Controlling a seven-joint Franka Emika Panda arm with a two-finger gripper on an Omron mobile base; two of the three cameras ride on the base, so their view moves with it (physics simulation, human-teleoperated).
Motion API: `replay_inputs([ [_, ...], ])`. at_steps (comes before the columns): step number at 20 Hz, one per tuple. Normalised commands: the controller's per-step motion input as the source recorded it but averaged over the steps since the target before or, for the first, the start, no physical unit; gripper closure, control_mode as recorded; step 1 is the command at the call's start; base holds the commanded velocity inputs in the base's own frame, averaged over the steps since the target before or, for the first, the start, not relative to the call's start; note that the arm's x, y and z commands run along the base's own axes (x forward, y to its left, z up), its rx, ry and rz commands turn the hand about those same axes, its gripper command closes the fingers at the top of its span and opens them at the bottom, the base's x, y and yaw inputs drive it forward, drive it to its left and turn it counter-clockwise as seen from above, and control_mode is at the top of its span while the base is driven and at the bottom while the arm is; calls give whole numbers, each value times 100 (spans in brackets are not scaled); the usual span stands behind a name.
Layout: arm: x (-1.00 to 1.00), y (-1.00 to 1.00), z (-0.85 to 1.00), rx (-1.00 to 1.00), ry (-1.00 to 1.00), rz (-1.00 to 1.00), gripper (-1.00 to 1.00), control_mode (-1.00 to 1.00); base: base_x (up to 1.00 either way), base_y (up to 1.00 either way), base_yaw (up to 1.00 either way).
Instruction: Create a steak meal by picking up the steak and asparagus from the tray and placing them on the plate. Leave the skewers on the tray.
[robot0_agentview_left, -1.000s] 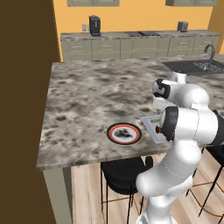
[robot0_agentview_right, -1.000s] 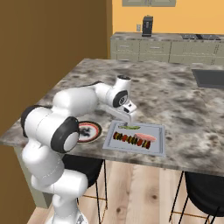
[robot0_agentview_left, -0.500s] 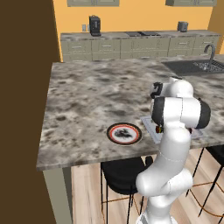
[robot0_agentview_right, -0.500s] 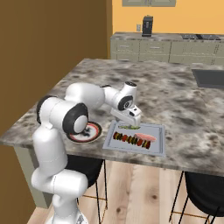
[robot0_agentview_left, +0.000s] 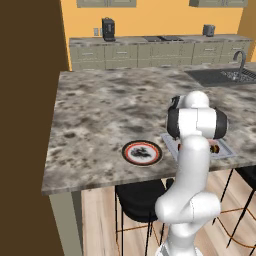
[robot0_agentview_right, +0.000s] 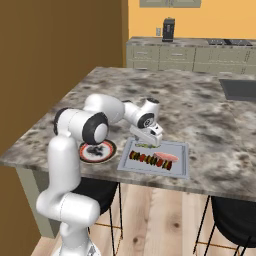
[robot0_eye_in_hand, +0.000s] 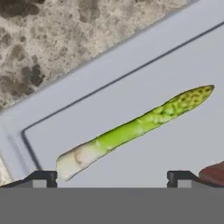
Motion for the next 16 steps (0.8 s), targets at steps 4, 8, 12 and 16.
replay_inputs([
  [4,36,0,-32,0,0,0,-100,-100,0,0,0],
  [8,36,0,-27,0,0,0,-100,-100,0,0,0],
  [12,25,0,-29,1,0,0,-100,-100,0,0,0],
  [16,11,0,-29,0,-1,-1,100,-100,0,0,0],
])
